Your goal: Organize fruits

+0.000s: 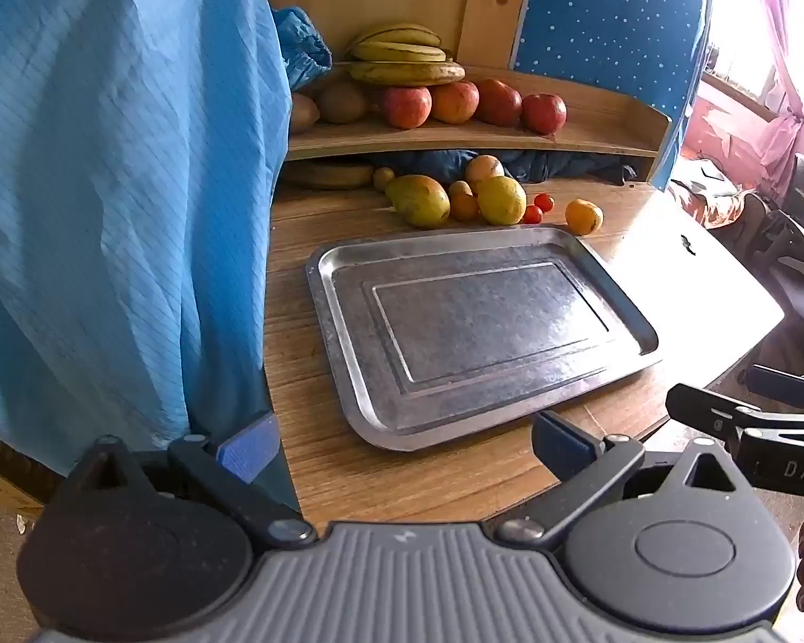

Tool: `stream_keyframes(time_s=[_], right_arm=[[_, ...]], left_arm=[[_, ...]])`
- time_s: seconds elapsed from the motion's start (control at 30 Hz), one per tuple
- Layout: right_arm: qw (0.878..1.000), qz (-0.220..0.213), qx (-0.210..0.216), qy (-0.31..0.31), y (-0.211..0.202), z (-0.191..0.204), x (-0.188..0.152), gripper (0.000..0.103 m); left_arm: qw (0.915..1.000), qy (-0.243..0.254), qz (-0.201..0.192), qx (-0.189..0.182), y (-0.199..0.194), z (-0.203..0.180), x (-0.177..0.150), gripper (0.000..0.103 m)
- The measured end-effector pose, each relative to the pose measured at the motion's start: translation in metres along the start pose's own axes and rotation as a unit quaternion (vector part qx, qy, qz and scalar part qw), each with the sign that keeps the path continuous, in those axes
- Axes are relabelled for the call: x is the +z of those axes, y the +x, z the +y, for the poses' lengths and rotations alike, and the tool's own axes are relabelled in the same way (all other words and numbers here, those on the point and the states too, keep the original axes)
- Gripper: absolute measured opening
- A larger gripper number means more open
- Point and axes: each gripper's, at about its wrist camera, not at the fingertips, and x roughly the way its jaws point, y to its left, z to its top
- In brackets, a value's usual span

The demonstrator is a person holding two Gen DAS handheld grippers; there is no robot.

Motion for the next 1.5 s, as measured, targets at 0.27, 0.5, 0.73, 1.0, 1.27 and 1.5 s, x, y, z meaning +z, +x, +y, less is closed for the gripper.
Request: stream_keyframes(time_s=[0.27, 0.5, 0.73, 1.0, 1.27, 1.5], right_arm=[[1.000, -0.001, 0.000, 0.001, -0.003, -0.003, 0.000, 0.102], [1.000, 0.000, -0.003, 0.005, -0.006, -0.002, 0.003, 0.102], [1.000, 0.001, -0.002, 0.009, -0.004, -0.006, 0.001, 0.102], [1.000, 0.002, -0.001, 0.010, -0.002, -0.007, -0.001, 0.102], [1.000, 0.008, 0.004, 0.008, 0.002, -0.006, 0.002, 0.102], [1.000, 0.012, 0.003, 0.010, 0.006, -0.008, 0.003, 0.102]], left_arm=[[1.0000, 0.004, 0.000, -0.001, 0.000, -0.001, 0.000, 0.102], [0.9999, 0.006, 0.007, -0.007, 0.003, -0.007, 0.000, 0.102], [0.9999, 0.008, 0.009, -0.006, 0.006, -0.006, 0.000, 0.102], [0.9999, 0.012, 0.010, -0.006, 0.008, -0.008, 0.000, 0.102], [0.9999, 0.006, 0.016, -0.005, 0.012, -0.005, 0.001, 0.102], [0.9998, 0.003, 0.020, -0.004, 0.016, -0.006, 0.002, 0.102]])
